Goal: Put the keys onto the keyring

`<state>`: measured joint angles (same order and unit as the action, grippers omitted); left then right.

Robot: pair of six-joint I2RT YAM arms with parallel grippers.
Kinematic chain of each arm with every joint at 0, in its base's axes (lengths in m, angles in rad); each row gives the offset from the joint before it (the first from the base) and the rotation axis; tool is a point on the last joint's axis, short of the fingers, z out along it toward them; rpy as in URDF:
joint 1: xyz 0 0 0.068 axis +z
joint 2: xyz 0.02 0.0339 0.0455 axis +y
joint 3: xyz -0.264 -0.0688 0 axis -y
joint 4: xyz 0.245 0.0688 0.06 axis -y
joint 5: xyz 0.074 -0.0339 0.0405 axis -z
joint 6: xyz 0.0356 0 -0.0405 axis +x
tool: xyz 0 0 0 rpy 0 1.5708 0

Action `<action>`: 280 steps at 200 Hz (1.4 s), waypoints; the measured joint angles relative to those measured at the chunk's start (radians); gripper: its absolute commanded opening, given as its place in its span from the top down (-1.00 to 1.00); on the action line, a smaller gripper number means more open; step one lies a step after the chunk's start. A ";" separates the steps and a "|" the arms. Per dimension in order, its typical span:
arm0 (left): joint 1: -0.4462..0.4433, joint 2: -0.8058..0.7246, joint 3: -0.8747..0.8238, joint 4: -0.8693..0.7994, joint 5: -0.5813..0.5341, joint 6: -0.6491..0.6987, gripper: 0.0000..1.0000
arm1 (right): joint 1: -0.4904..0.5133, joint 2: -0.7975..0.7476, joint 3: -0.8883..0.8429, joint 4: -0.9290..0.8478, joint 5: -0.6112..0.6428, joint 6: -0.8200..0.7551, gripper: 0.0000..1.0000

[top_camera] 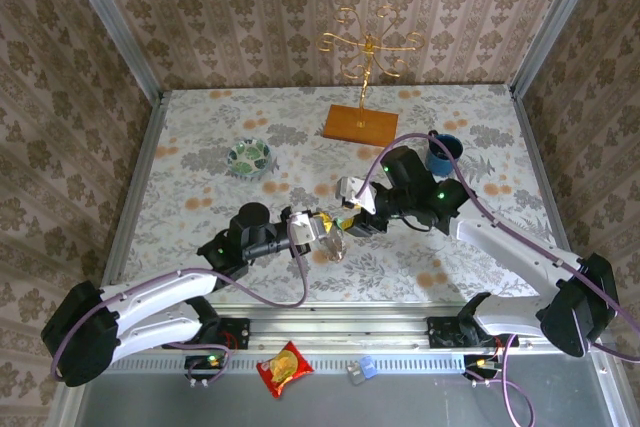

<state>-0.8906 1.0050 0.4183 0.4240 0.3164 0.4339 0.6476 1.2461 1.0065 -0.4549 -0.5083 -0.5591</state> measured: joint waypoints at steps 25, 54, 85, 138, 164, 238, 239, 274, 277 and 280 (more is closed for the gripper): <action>0.000 0.000 0.000 0.003 -0.003 0.000 1.00 | 0.001 0.000 0.000 0.005 -0.006 0.023 0.10; 0.000 0.000 0.000 0.003 -0.003 0.000 1.00 | 0.006 0.002 0.000 0.012 -0.029 0.042 0.21; -0.006 0.000 0.000 0.003 -0.007 0.000 1.00 | 0.018 0.032 0.003 0.022 -0.047 0.049 0.42; -0.006 -0.003 0.000 -0.010 -0.019 0.000 1.00 | 0.019 0.050 0.010 0.026 -0.048 0.063 0.79; -0.006 -0.010 0.000 -0.015 -0.030 0.000 1.00 | 0.018 0.050 0.010 0.024 -0.048 0.062 0.84; -0.007 -0.019 0.000 -0.021 -0.037 0.000 1.00 | 0.015 0.061 0.010 0.018 -0.025 0.063 0.99; -0.007 -0.019 0.000 -0.021 -0.037 0.000 1.00 | 0.015 0.063 0.010 0.018 -0.025 0.063 0.99; -0.012 -0.019 0.000 -0.019 -0.042 0.001 1.00 | 0.013 0.080 0.010 0.019 -0.023 0.066 0.82; -0.012 -0.019 0.000 -0.019 -0.043 0.000 1.00 | 0.013 0.080 0.010 0.019 -0.023 0.066 0.76; -0.012 -0.019 0.000 -0.019 -0.043 0.000 1.00 | 0.013 0.080 0.010 0.020 -0.023 0.066 0.69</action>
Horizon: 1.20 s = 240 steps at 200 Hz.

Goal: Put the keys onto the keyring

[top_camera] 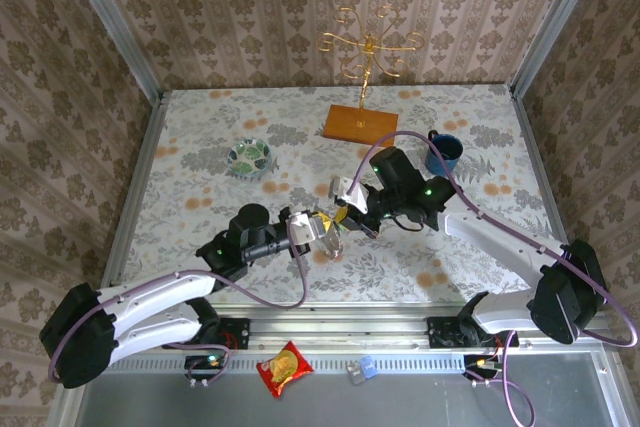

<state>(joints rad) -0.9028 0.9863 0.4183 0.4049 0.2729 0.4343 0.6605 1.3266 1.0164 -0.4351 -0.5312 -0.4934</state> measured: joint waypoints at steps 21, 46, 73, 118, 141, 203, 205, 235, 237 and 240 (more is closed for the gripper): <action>-0.002 0.000 0.000 0.003 0.000 0.000 1.00 | 0.000 0.000 0.000 0.011 0.002 -0.001 0.42; -0.005 0.000 0.000 0.010 0.000 0.000 1.00 | -0.002 -0.023 -0.037 0.070 0.000 -0.003 0.34; -0.006 0.000 -0.006 0.031 0.011 -0.012 1.00 | -0.006 -0.065 -0.095 0.124 -0.006 -0.012 0.36; 0.005 0.000 -0.030 0.080 0.060 -0.054 1.00 | -0.008 -0.071 -0.111 0.175 -0.044 -0.031 0.54; 0.021 0.005 -0.043 0.121 0.086 -0.082 1.00 | -0.009 -0.070 -0.120 0.197 -0.065 -0.035 0.73; 0.047 0.024 -0.052 0.167 0.104 -0.148 0.50 | -0.016 -0.068 -0.121 0.187 -0.093 -0.078 1.00; 0.047 0.024 -0.051 0.165 0.100 -0.143 0.49 | -0.016 -0.068 -0.121 0.183 -0.093 -0.080 1.00; 0.046 0.024 -0.030 0.096 0.069 -0.116 0.45 | 0.000 -0.043 -0.068 0.085 -0.056 -0.115 1.00; 0.046 0.024 -0.026 0.092 0.068 -0.115 0.45 | 0.002 -0.040 -0.063 0.079 -0.052 -0.118 1.00; 0.045 0.024 -0.021 0.081 0.066 -0.110 0.46 | 0.005 -0.037 -0.056 0.070 -0.047 -0.123 1.00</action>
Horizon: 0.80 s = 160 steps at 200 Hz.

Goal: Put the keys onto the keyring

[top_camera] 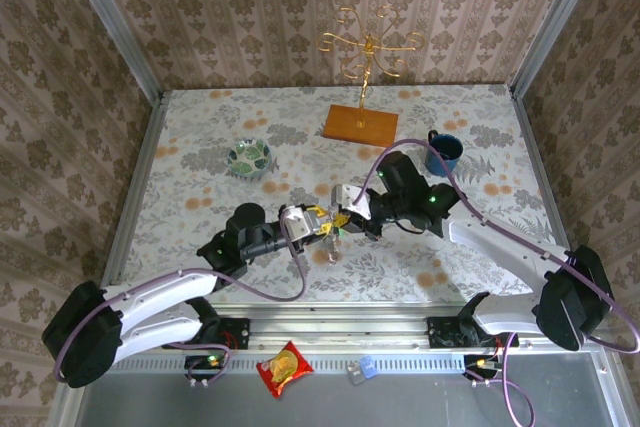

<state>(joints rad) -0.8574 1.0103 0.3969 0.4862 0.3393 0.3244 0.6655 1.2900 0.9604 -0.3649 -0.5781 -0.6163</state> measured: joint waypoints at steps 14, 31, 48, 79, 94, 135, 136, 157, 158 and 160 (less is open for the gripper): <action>-0.006 0.000 0.031 -0.047 -0.011 0.024 0.48 | 0.014 0.013 0.037 -0.042 0.027 -0.017 1.00; -0.012 0.000 0.059 -0.101 -0.022 0.054 0.52 | 0.026 0.020 0.069 -0.085 0.060 -0.037 1.00; -0.017 0.000 0.081 -0.153 -0.022 0.079 0.63 | 0.043 0.027 0.099 -0.131 0.093 -0.060 1.00; -0.019 0.000 0.106 -0.225 -0.010 0.115 0.97 | 0.062 0.050 0.145 -0.183 0.130 -0.087 1.00; -0.019 0.001 0.109 -0.247 0.002 0.127 1.00 | 0.063 0.052 0.146 -0.187 0.137 -0.091 1.00; -0.019 0.000 0.112 -0.256 0.002 0.129 1.00 | 0.061 0.052 0.137 -0.164 0.136 -0.068 1.00; -0.019 0.000 0.112 -0.256 0.001 0.129 1.00 | 0.060 0.051 0.136 -0.162 0.135 -0.066 1.00; -0.018 -0.006 0.104 -0.246 -0.016 0.125 1.00 | 0.038 0.037 0.098 -0.108 0.116 -0.031 1.00; -0.018 -0.008 0.103 -0.245 -0.017 0.125 1.00 | 0.038 0.037 0.097 -0.106 0.115 -0.030 1.00; -0.018 -0.008 0.101 -0.242 -0.018 0.124 1.00 | 0.035 0.034 0.091 -0.100 0.114 -0.025 1.00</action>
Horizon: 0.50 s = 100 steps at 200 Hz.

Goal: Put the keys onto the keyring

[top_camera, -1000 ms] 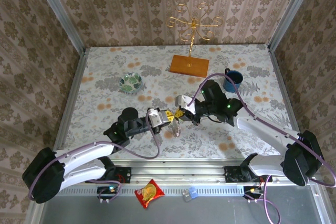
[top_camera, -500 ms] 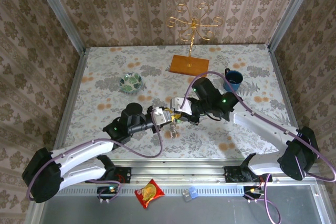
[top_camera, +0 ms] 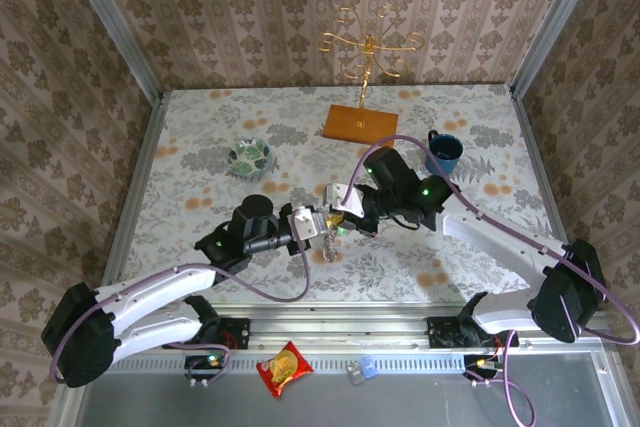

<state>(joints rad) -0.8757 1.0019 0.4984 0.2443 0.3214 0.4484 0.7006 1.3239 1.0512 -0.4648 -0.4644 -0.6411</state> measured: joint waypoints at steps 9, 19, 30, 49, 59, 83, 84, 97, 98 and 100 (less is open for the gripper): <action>0.000 -0.007 -0.011 0.015 -0.006 -0.004 1.00 | -0.007 -0.011 -0.020 0.023 -0.008 0.018 1.00; -0.001 -0.014 -0.026 0.038 -0.010 -0.012 1.00 | -0.017 -0.022 -0.044 0.047 -0.014 0.040 1.00; -0.002 -0.018 -0.042 0.072 -0.014 -0.026 1.00 | -0.024 -0.029 -0.071 0.073 -0.019 0.064 1.00; -0.008 -0.018 -0.074 0.137 -0.023 -0.056 1.00 | -0.029 -0.031 -0.101 0.111 -0.022 0.097 1.00; -0.010 -0.018 -0.089 0.171 -0.031 -0.073 1.00 | -0.029 -0.031 -0.111 0.127 -0.024 0.108 1.00; -0.018 -0.018 -0.114 0.230 -0.046 -0.107 1.00 | -0.029 -0.031 -0.116 0.149 -0.034 0.134 0.85; -0.018 -0.018 -0.115 0.232 -0.047 -0.109 1.00 | -0.029 -0.031 -0.116 0.149 -0.034 0.134 0.83; -0.021 -0.018 -0.121 0.254 -0.054 -0.123 1.00 | -0.031 -0.033 -0.119 0.163 -0.039 0.146 0.59; -0.021 -0.018 -0.122 0.257 -0.055 -0.124 1.00 | -0.031 -0.033 -0.120 0.166 -0.039 0.143 0.57; -0.021 -0.018 -0.122 0.260 -0.057 -0.126 1.00 | -0.031 -0.034 -0.122 0.171 -0.040 0.148 0.56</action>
<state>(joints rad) -0.8963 0.9844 0.3763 0.5041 0.2646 0.3222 0.6697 1.2903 0.9291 -0.2939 -0.5041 -0.4934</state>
